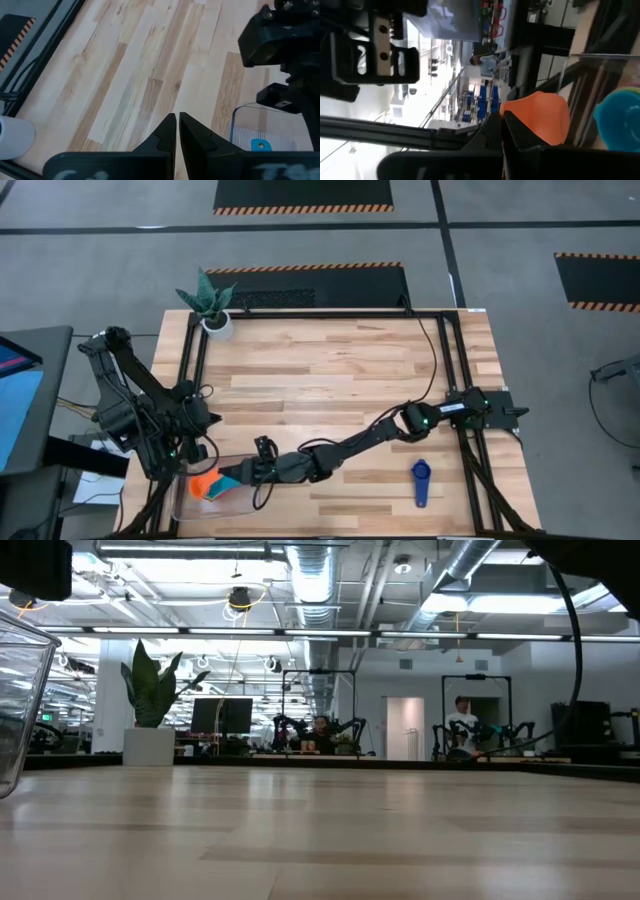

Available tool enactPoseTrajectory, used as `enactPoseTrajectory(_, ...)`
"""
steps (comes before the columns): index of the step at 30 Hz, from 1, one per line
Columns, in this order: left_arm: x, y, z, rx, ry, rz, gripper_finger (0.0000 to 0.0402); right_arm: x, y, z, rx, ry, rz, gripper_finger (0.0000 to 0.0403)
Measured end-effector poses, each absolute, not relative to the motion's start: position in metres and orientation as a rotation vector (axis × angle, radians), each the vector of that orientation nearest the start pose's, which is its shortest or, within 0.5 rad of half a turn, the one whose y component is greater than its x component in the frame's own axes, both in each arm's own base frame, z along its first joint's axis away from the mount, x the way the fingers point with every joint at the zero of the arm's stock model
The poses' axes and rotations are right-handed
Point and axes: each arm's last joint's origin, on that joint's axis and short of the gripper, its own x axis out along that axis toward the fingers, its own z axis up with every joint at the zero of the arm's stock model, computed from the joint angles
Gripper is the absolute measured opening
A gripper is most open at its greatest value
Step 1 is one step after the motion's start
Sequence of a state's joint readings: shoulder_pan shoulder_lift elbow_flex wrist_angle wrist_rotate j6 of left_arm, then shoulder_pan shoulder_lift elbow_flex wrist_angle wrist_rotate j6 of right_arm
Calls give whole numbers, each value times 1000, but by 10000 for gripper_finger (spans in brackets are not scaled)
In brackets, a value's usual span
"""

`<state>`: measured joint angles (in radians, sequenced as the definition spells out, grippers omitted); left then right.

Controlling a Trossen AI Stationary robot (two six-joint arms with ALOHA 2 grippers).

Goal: Nest measuring cups in basket
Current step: Stack the orange measuring cup on top of the light blue measuring cup in the transparent bin

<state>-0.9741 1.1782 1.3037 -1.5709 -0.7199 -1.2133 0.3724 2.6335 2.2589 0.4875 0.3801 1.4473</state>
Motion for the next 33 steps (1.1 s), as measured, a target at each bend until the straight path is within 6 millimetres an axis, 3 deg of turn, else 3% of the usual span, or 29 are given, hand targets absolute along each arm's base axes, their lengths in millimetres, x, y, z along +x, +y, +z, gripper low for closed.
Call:
enactPoseTrajectory(9, 109, -126, 349, -36, 859, 356, 11, 557, 208, 207, 1525, -67, 71, 5)
enactPoseTrajectory(18, 109, -126, 349, -37, 859, 357, 11, 557, 209, 207, 1531, -68, 73, 46)
enactPoseTrajectory(33, 109, -126, 349, -37, 859, 357, 11, 560, 202, 207, 1546, -72, 69, 32)
